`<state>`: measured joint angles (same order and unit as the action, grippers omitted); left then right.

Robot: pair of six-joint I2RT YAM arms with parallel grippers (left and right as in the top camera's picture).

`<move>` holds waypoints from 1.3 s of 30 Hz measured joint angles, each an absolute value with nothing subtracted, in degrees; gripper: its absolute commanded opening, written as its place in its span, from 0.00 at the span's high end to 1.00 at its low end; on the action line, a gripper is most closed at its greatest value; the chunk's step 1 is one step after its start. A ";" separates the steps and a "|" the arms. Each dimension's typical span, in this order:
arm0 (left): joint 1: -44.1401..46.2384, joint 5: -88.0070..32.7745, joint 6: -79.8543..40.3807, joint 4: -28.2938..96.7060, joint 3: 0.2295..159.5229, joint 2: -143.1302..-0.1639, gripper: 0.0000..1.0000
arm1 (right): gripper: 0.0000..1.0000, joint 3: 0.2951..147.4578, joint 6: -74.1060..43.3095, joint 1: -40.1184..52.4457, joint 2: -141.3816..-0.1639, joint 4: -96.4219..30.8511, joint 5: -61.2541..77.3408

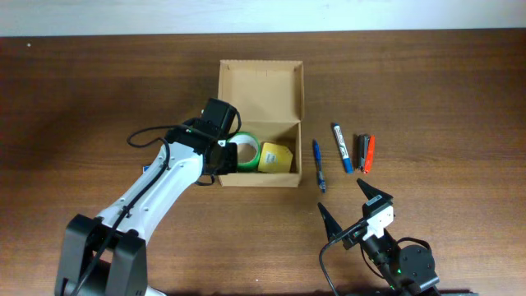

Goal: Pack container

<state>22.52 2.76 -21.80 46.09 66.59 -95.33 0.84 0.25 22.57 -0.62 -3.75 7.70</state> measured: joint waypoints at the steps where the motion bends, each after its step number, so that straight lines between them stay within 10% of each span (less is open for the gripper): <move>1: 22.52 2.79 -22.02 46.09 66.59 -95.33 0.73 | 0.01 0.84 0.25 22.55 -0.62 -3.75 7.70; 39: 22.52 7.62 -12.43 74.37 67.18 -44.73 0.39 | 0.01 0.84 0.23 22.55 -0.62 -3.75 7.70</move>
<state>22.52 7.62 -12.43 74.37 67.18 -44.73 0.84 0.23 22.55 -0.62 -3.75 7.70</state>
